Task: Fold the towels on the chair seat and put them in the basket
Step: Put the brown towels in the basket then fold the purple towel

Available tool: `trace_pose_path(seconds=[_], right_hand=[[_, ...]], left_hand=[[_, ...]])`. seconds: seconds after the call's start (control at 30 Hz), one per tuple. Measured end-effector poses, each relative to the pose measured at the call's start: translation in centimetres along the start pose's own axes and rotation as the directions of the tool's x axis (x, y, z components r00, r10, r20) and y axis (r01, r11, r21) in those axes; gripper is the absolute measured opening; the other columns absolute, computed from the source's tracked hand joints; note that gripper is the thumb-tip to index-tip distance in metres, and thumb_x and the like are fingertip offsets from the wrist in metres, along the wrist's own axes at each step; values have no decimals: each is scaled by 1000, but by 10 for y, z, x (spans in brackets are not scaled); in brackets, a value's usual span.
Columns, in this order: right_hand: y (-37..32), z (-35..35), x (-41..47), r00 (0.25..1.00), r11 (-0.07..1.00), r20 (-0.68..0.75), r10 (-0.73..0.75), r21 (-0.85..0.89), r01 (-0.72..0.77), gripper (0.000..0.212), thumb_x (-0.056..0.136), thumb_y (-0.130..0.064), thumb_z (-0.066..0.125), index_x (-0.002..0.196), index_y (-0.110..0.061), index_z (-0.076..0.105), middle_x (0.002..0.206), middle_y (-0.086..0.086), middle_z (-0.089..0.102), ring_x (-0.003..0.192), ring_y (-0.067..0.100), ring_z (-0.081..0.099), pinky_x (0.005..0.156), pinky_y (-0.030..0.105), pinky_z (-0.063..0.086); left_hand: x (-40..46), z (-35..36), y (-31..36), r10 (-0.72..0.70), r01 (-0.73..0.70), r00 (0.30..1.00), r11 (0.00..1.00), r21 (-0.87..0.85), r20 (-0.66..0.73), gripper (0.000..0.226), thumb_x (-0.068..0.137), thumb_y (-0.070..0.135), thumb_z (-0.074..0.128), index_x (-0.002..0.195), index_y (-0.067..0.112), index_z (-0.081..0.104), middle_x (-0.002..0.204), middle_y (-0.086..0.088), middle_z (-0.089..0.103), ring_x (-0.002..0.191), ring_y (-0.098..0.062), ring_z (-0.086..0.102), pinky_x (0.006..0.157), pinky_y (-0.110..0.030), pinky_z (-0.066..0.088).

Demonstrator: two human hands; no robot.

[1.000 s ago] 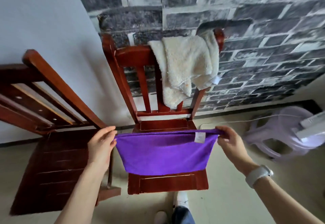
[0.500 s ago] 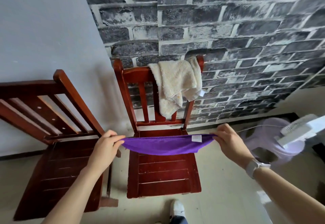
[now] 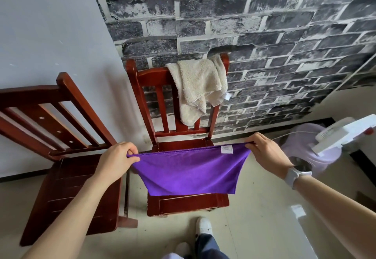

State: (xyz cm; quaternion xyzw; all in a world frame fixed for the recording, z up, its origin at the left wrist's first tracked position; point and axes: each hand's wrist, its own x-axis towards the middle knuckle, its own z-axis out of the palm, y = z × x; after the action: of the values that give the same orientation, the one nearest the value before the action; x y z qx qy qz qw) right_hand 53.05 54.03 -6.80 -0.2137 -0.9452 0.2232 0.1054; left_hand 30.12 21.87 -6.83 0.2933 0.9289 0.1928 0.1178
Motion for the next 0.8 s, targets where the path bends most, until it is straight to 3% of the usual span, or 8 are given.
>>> trace_pose_path(seconds=[0.07, 0.17, 0.37, 0.47, 0.53, 0.63, 0.8], right_hand=[[2, 3, -4, 999, 998, 21, 45, 50, -46, 8, 85, -8, 61, 90, -3, 63, 90, 9, 63, 80, 29, 60, 73, 36, 46], [5, 7, -12, 996, 997, 67, 58, 57, -61, 5, 82, -7, 64, 85, -3, 63, 84, 8, 63, 77, 28, 60, 71, 34, 45], [9, 31, -39, 977, 980, 180, 119, 135, -144, 8, 86, -7, 60, 92, -5, 62, 93, 7, 69, 85, 26, 63, 77, 39, 50], [15, 46, -61, 942, 970, 291, 167, 122, -210, 7, 87, -8, 57, 86, -15, 56, 87, 6, 68, 80, 27, 61, 72, 37, 49], [20, 52, -72, 926, 965, 323, 197, 105, -241, 17, 86, -8, 57, 81, -23, 50, 78, 2, 63, 74, 26, 58, 67, 32, 43], [24, 61, -78, 913, 956, 338, 229, 99, -276, 14, 86, -9, 56, 82, -21, 51, 74, -2, 59, 69, 25, 54, 67, 34, 43], [35, 73, -73, 941, 957, 243, 237, 107, -268, 5, 87, -8, 54, 89, -12, 55, 74, -5, 55, 65, 22, 48, 65, 28, 36]], left_hand=[[-2, 1, -4, 11, -10, 1000, 1000, -29, 27, 4, 79, 16, 68, 82, 17, 65, 83, 3, 56, 80, -16, 54, 67, -30, 43], [-7, 9, -11, 2, 1, 999, 998, -66, 35, 13, 81, 9, 65, 93, 9, 71, 92, -4, 60, 86, -18, 55, 77, -35, 47], [-36, 41, -22, -92, 92, 996, 996, -8, 6, 8, 75, 8, 71, 82, 11, 70, 80, 4, 52, 83, -17, 51, 63, -24, 33], [-56, 56, -31, -117, 133, 987, 980, -149, 110, 11, 73, 4, 72, 76, 13, 67, 87, 2, 60, 84, -14, 53, 70, -24, 37], [-69, 63, -35, -158, 191, 975, 957, -218, 159, 17, 74, 5, 71, 74, 21, 64, 81, 3, 64, 75, -13, 57, 63, -19, 39], [-80, 73, -38, -201, 228, 968, 955, -191, 149, 10, 75, 8, 71, 77, 18, 67, 73, 1, 66, 64, -8, 55, 57, -11, 35], [-73, 83, -34, -221, 249, 964, 944, -214, 148, 10, 77, 5, 69, 87, 7, 69, 74, 2, 62, 71, -15, 56, 66, -19, 35]])
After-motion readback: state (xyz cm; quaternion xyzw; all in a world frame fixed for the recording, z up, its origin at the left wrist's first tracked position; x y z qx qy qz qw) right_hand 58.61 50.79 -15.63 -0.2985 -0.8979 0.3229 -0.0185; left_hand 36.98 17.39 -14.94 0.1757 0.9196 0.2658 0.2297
